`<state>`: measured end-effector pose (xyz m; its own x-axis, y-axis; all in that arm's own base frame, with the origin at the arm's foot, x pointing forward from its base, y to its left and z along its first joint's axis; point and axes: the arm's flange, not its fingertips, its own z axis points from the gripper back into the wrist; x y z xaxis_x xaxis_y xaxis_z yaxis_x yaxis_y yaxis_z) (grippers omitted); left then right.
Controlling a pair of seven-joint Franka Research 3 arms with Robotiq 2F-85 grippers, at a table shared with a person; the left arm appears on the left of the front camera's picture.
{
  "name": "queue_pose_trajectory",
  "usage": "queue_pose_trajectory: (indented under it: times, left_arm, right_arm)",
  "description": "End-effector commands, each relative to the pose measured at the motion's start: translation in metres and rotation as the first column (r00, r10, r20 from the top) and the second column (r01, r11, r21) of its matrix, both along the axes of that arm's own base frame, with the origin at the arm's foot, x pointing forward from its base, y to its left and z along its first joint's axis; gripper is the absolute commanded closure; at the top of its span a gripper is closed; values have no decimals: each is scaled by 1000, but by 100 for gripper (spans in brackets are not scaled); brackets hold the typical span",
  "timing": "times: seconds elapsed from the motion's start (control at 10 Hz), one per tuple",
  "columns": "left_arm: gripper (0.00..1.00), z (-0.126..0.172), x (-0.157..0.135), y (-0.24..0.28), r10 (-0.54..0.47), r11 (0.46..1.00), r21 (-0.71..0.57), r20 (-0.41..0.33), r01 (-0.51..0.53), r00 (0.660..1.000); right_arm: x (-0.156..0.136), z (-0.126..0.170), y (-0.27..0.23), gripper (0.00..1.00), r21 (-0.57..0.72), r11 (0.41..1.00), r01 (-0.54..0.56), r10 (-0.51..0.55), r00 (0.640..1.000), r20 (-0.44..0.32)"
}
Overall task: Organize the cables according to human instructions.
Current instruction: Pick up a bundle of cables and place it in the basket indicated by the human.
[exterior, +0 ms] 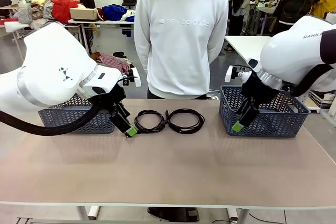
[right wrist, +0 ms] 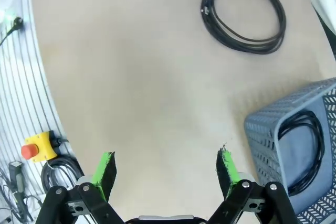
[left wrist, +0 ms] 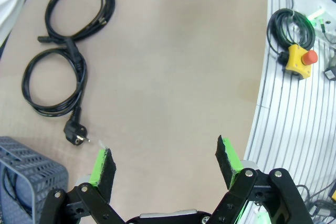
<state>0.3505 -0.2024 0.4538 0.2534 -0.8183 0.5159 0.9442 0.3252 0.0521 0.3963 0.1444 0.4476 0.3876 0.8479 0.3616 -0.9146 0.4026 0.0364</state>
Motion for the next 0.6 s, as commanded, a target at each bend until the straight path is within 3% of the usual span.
queue_pose_trajectory:
  times: [0.0,0.5]
  left_arm:
    - [0,-2,-1,2,5,1000,0,2,-5,1000]
    - [0,-2,-1,2,5,1000,0,2,-5,1000]
  right_arm:
    - [-7,-7,-5,0,44,999,-25,23,999,30]
    - [-3,0,1,0,2,1000,-5,5,1000,0]
